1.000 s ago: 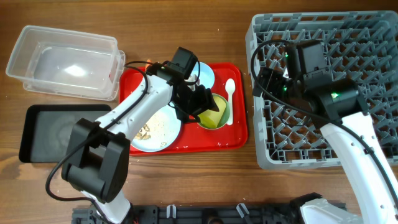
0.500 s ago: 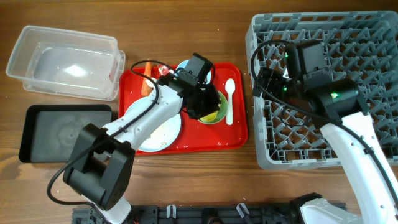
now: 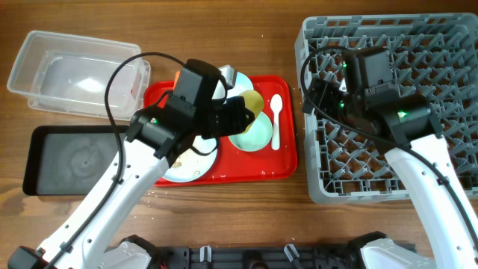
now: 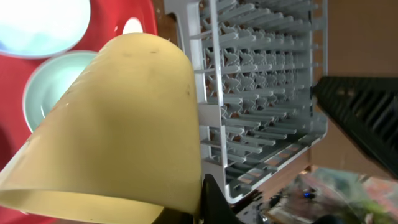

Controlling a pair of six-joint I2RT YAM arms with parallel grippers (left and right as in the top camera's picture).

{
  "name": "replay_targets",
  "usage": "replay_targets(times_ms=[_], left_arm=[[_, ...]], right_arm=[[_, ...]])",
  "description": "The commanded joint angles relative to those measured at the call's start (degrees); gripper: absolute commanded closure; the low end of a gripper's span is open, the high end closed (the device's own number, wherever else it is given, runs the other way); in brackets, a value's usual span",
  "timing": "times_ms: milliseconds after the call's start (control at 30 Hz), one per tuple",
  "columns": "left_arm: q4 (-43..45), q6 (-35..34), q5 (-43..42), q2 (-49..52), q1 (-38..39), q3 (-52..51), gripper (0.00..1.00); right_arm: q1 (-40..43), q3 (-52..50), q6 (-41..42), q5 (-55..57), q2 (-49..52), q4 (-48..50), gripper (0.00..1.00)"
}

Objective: Sort waste into correct bins and load items into the dishwasher rack

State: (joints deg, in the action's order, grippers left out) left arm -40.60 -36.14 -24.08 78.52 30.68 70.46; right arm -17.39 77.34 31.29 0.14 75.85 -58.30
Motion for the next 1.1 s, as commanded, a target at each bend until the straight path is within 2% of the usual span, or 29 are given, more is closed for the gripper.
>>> replay_targets(times_ms=[0, 67, 133, 167, 233, 367, 500, 600, 700, 867, 1067], left_arm=[[-0.2, 11.3, -4.1, -0.1, -0.3, 0.2, 0.96], [0.1, 18.4, -12.3, -0.1, -1.3, 0.2, 0.96], [-0.4, 24.5, -25.1, -0.2, -5.6, 0.2, 0.96], [-1.0, 27.4, -33.2, -0.2, -9.6, 0.2, 0.96], [-3.1, 30.4, -42.9, -0.2, -16.3, 0.2, 0.96], [-4.9, 31.5, -53.2, -0.1, -25.2, 0.2, 0.96], [-4.7, 31.2, -65.4, -0.1, -27.6, 0.2, 0.96], [-4.7, 27.7, -66.3, -0.2, -27.1, 0.2, 0.96], [-4.7, 25.7, -66.3, -0.2, -25.3, 0.2, 0.96], [-4.6, 25.6, -66.3, -0.5, -24.0, 0.2, 0.96], [-4.0, 26.7, -66.3, -1.9, -23.9, 0.2, 0.96]], right_arm=[[0.1, 0.5, -11.6, -10.7, -0.3, 3.7, 0.04], [0.1, 0.5, -16.4, -15.3, 0.5, 5.3, 0.05], [0.1, 0.5, -17.9, -16.2, 1.0, 5.6, 0.05], [0.1, 0.5, -21.7, -20.1, 1.1, 6.2, 0.05], [0.1, 0.5, -29.8, -30.9, 1.1, 8.2, 0.05], [0.1, 0.5, -41.3, -51.6, 1.1, 11.1, 0.05], [0.1, 0.5, -41.8, -60.2, 1.2, 16.6, 0.04], [0.0, 0.5, -41.2, -65.7, 1.4, 21.9, 0.04], [-0.1, 0.5, -38.1, -65.4, 2.2, 25.4, 0.04], [-0.1, 0.5, -34.2, -58.1, 4.3, 26.4, 0.05], [-0.2, 0.5, -36.0, -65.5, 5.5, 25.3, 0.04]])
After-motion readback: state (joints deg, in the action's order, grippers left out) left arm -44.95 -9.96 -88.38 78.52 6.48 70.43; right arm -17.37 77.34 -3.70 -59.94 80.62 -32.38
